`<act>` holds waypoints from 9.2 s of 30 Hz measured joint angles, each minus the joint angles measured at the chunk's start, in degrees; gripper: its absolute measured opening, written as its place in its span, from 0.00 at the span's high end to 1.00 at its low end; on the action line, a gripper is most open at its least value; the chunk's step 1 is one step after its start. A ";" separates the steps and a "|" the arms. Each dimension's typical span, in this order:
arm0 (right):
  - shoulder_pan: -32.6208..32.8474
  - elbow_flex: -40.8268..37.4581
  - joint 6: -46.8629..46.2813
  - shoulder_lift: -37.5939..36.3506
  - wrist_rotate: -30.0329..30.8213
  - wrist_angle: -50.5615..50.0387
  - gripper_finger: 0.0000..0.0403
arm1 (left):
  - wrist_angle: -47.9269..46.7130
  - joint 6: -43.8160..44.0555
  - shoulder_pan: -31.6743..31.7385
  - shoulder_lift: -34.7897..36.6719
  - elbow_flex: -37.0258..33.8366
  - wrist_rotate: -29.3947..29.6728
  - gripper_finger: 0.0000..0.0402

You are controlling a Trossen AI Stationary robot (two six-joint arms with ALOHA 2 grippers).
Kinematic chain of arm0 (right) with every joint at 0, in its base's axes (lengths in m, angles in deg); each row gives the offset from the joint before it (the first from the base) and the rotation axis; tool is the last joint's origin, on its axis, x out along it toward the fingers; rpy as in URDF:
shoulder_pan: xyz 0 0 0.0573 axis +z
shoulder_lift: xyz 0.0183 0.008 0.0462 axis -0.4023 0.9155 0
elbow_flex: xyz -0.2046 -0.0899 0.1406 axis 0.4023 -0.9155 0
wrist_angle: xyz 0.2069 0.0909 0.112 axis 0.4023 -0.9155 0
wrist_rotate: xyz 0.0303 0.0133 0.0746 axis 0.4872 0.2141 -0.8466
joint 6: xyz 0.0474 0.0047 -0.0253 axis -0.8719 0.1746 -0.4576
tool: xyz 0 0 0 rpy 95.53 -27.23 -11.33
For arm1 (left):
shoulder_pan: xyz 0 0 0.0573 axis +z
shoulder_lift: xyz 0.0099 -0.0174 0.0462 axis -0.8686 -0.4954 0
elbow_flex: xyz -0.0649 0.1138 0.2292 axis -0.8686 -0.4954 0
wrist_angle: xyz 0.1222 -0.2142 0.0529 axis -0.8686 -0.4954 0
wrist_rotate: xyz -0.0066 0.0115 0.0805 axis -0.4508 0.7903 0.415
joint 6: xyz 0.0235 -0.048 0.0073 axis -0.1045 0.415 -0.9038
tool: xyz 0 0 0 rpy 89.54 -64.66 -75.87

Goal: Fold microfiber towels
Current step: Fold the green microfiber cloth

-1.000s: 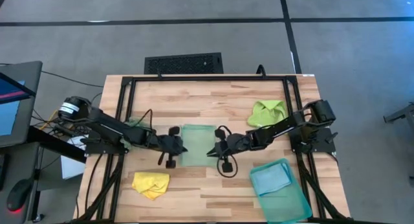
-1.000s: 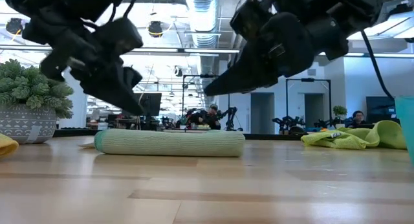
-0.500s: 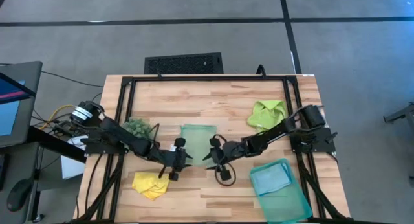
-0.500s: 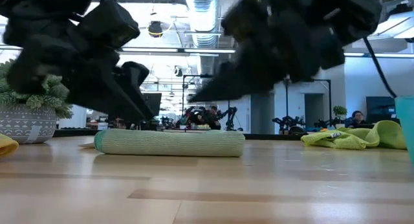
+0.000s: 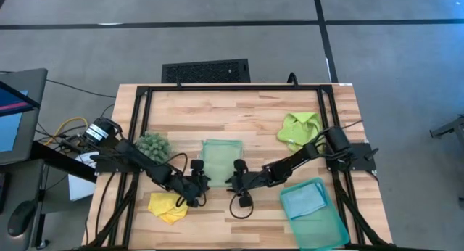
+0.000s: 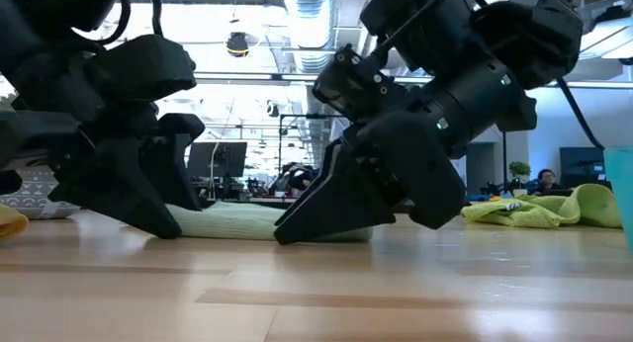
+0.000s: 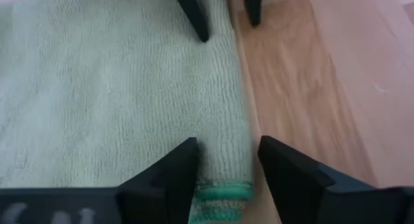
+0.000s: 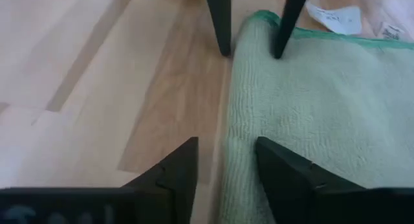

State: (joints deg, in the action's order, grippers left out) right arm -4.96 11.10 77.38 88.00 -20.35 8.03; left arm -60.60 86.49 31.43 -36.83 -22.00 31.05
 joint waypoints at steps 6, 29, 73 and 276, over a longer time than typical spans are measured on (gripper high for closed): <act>-0.04 -0.06 0.28 -0.97 0.35 -2.51 0.72 | 0.11 -0.42 -1.45 -1.24 0.00 0.03 0.68; 1.56 -0.39 -3.79 -9.46 -14.76 -12.31 0.98 | -8.28 5.53 -2.12 1.35 10.39 -16.53 0.81; 0.32 -0.19 -16.51 -16.79 -20.26 -20.61 0.97 | -13.75 10.47 8.87 2.94 6.14 -9.26 0.98; -15.77 -1.13 -2.68 -9.49 -33.92 -16.03 0.94 | 27.10 -0.72 11.74 8.27 -9.14 -12.31 1.00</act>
State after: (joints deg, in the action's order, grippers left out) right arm -20.74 9.97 74.70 78.51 -54.27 -8.00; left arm -33.50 85.78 43.18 -28.57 -31.15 18.74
